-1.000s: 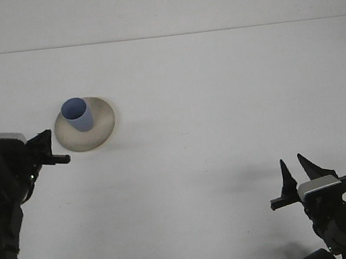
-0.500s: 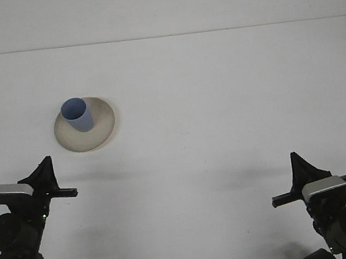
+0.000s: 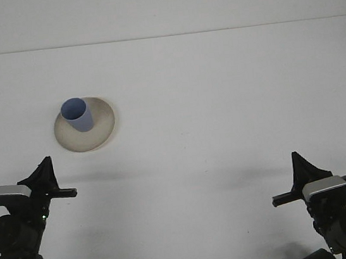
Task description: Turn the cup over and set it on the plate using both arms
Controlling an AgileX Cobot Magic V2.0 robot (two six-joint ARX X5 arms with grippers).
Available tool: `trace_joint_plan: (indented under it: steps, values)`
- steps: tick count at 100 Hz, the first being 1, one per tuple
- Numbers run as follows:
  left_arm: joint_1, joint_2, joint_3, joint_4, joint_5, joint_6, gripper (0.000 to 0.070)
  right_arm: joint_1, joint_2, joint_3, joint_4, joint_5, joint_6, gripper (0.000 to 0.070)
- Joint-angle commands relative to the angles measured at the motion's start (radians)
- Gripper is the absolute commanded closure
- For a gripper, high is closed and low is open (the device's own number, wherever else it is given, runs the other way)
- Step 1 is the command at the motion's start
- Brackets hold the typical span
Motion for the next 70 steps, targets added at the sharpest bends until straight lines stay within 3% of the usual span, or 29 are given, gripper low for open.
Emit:
trace_joint_plan:
  steps: [1, 41, 47, 58, 70]
  values:
    - [0.001, 0.0, 0.008, 0.011, 0.001, -0.01, 0.0687, 0.002, -0.001, 0.011, 0.01, 0.001, 0.017, 0.0697]
    - [-0.002, -0.031, -0.003, 0.012, -0.006, -0.009, 0.0687, 0.002, -0.001, 0.011, 0.01, 0.001, 0.017, 0.0697]
    - [-0.016, -0.059, -0.041, 0.042, -0.019, 0.024, 0.0688, 0.002, -0.001, 0.011, 0.01, 0.001, 0.017, 0.0697]
    - [-0.078, -0.14, -0.167, 0.137, -0.086, 0.118, 0.0688, 0.002, -0.002, 0.011, 0.01, 0.001, 0.017, 0.0697]
    - [-0.143, -0.256, -0.283, 0.137, -0.2, 0.113, 0.0687, 0.002, -0.002, 0.011, 0.01, 0.001, 0.017, 0.0697]
